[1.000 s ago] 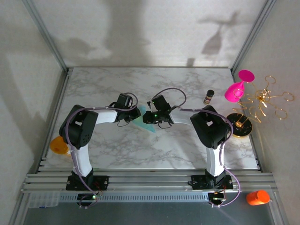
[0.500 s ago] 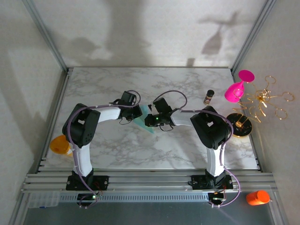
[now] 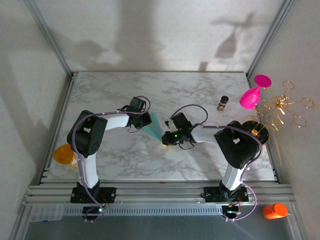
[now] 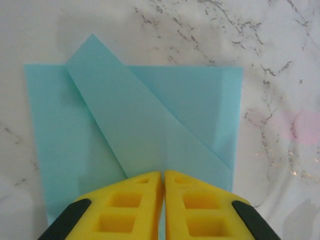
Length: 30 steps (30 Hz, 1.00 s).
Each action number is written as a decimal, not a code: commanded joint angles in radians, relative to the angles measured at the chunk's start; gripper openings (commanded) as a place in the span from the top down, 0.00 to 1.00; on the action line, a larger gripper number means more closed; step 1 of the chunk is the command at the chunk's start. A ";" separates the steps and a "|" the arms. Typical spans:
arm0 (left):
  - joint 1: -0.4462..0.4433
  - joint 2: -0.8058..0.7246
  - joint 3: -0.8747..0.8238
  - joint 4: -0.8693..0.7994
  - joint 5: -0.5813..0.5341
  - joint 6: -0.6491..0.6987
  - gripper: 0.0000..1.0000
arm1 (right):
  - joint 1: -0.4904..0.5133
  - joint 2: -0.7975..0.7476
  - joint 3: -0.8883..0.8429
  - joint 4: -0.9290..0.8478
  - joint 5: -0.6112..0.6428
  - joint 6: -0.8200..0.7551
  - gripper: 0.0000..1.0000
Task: Fold a paper plane with a square sheet of paper (pick it up from the middle)
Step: Fourth fold the wing at the center of the table.
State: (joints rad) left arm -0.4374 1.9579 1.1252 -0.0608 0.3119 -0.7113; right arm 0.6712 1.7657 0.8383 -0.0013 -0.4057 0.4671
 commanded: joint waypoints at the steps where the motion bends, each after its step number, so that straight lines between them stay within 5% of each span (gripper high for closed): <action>1: -0.002 0.039 0.007 -0.075 -0.044 0.006 0.86 | -0.019 -0.032 -0.030 -0.047 -0.009 0.006 0.91; 11: 0.021 -0.168 0.004 -0.019 -0.001 -0.084 0.58 | -0.073 -0.027 0.095 0.177 0.020 0.087 0.66; 20: 0.125 -0.316 -0.213 0.112 0.004 -0.219 0.48 | -0.113 0.191 0.294 0.127 -0.038 0.054 0.62; 30: 0.123 -0.284 -0.283 0.222 0.105 -0.277 0.45 | -0.113 0.309 0.398 0.067 -0.094 0.025 0.68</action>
State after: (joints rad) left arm -0.3069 1.6585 0.8520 0.1020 0.3756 -0.9596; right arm 0.5606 2.0541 1.2003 0.0952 -0.4622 0.5129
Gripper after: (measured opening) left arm 0.550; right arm 0.330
